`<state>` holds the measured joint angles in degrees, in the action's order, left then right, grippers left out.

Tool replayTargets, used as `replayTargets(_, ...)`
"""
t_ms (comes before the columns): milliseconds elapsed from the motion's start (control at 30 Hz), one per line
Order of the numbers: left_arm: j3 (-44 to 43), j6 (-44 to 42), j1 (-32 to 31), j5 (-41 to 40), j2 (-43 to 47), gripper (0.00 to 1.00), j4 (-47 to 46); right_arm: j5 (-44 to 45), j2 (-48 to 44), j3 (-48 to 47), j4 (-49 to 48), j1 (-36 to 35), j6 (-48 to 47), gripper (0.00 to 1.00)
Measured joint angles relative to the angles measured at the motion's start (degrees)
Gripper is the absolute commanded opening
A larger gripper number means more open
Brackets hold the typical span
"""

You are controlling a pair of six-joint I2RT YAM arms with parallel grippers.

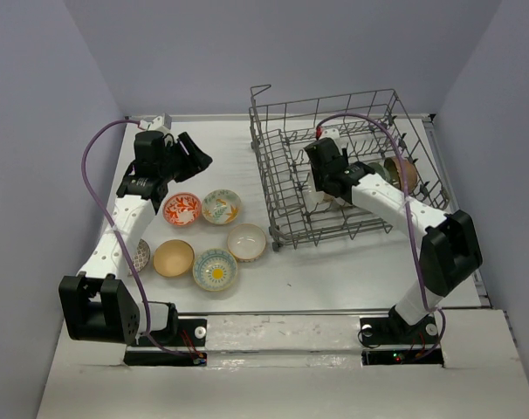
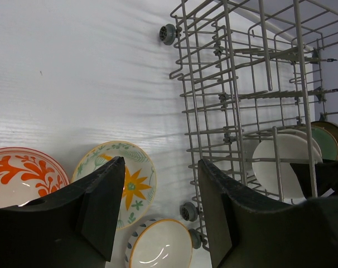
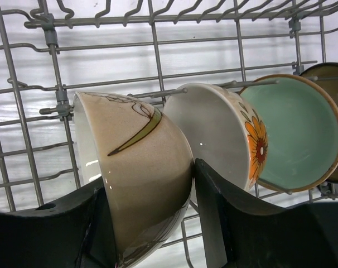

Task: Load the bowls into the dish rack
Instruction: Insert the bowl into the dish rack.

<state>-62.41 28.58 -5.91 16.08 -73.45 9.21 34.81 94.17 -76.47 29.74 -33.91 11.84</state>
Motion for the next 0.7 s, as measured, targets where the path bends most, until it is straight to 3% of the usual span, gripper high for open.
replayTargets(267, 0.0, 0.0, 0.0, 0.0, 0.0, 0.64, -0.1, 0.8, 0.0, -1.4, -2.8, -1.5, -2.5, 0.61)
replayTargets(700, 0.0, 0.0, 0.0, 0.0, 0.0, 0.64, -0.4, -1.2, 0.1, -1.4, -4.4, -2.2, -2.6, 0.63)
